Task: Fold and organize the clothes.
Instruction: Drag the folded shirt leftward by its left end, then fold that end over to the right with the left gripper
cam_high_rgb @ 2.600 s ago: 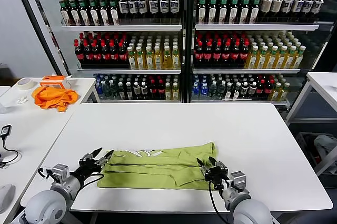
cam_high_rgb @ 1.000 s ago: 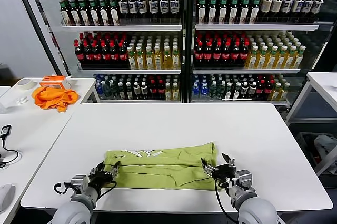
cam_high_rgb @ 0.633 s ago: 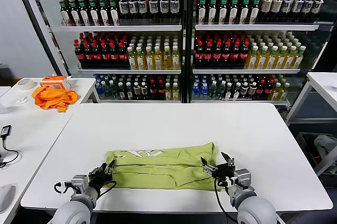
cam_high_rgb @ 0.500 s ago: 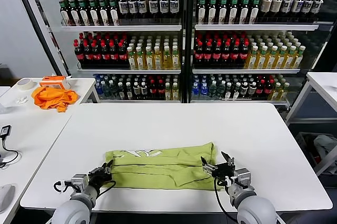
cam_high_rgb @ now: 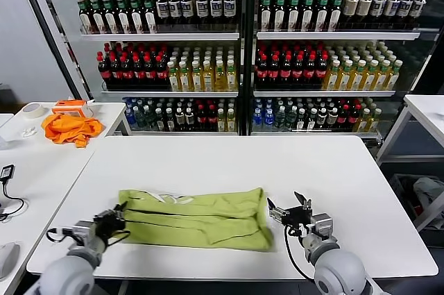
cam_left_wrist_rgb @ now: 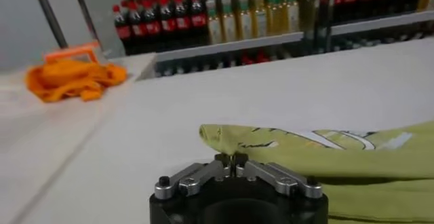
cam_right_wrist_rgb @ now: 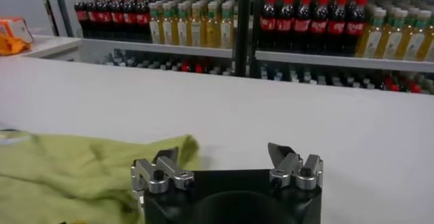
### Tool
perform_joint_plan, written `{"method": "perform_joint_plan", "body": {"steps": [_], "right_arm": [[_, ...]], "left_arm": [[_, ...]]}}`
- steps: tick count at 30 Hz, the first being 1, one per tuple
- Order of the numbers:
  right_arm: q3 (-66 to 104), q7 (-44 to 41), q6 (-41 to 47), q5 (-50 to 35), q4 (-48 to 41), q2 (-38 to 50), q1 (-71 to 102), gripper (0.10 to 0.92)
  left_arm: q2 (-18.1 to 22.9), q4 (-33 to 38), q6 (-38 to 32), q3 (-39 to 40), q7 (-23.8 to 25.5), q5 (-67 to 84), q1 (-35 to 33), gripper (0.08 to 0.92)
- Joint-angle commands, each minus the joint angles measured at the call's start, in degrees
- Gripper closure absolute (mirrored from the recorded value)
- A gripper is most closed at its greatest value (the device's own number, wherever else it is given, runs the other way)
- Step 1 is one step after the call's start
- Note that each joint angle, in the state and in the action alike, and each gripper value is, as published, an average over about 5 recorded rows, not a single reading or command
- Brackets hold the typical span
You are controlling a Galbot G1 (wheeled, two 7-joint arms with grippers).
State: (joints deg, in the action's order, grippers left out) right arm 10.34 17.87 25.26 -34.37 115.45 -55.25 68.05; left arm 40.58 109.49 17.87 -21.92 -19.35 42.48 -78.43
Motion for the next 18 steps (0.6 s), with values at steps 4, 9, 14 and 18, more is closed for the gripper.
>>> {"method": "perform_joint_plan", "body": {"steps": [4, 9, 14, 18], "right_arm": [[1.1, -0.6, -0.6, -0.1, 0.6, 0.5, -1.6, 0.203], [1.8, -0.9, -0.8, -0.2, 0.3, 0.9, -1.6, 0.203], [2.3, -0.9, -0.8, -0.1, 0.4, 1.2, -0.8, 0.203], [3.5, -0.9, -1.0, 0.1, 0.4, 1.4, 0.7, 0.203]], "left_arm": [[-7.3, -3.5, 5.8, -25.6, 6.7, -6.0, -11.0, 0.907], [-6.7, 0.4, 6.0, -23.5, 6.9, -3.9, -10.0, 0.907], [-4.5, 8.3, 6.1, -18.2, 7.0, 5.4, -8.5, 0.907], [-2.7, 13.7, 7.3, -15.6, 6.1, 16.9, -7.5, 0.907]]}}
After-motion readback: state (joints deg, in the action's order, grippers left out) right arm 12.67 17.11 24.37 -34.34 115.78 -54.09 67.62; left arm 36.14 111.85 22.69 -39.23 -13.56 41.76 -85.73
